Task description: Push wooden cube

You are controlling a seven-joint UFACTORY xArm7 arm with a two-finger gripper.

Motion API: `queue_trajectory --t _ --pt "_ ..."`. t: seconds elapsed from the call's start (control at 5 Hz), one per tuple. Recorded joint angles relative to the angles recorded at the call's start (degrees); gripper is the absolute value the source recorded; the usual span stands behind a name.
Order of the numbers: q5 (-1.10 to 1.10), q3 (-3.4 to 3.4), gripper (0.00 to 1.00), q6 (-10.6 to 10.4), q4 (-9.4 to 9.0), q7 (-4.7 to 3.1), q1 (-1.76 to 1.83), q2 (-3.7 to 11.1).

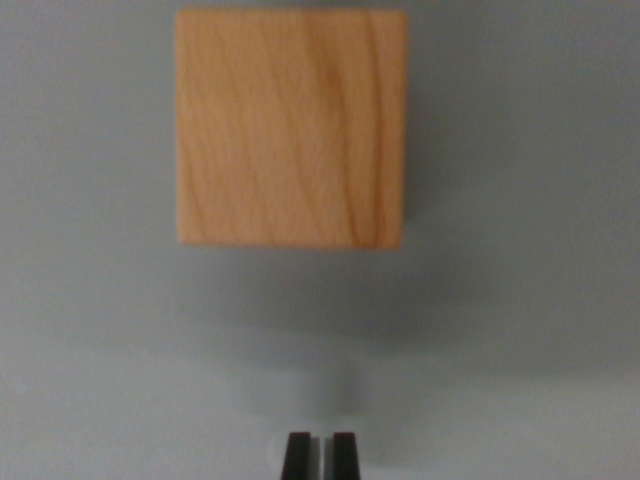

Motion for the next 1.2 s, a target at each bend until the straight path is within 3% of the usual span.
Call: queue_trajectory --t 0.2,0.4,0.6,0.8,1.0,1.2 --pt "0.00 0.00 1.00 0.0 0.00 0.00 0.00 0.00" --pt "0.26 0.14 1.00 0.6 2.06 0.11 0.15 1.43" --pt "0.26 0.14 1.00 0.6 2.06 0.11 0.15 1.43" --pt "0.57 0.30 1.00 1.4 4.47 0.24 0.33 3.10" --pt "0.57 0.30 1.00 1.4 4.47 0.24 0.33 3.10" --pt "0.89 0.47 1.00 2.2 7.04 0.38 0.52 4.88"
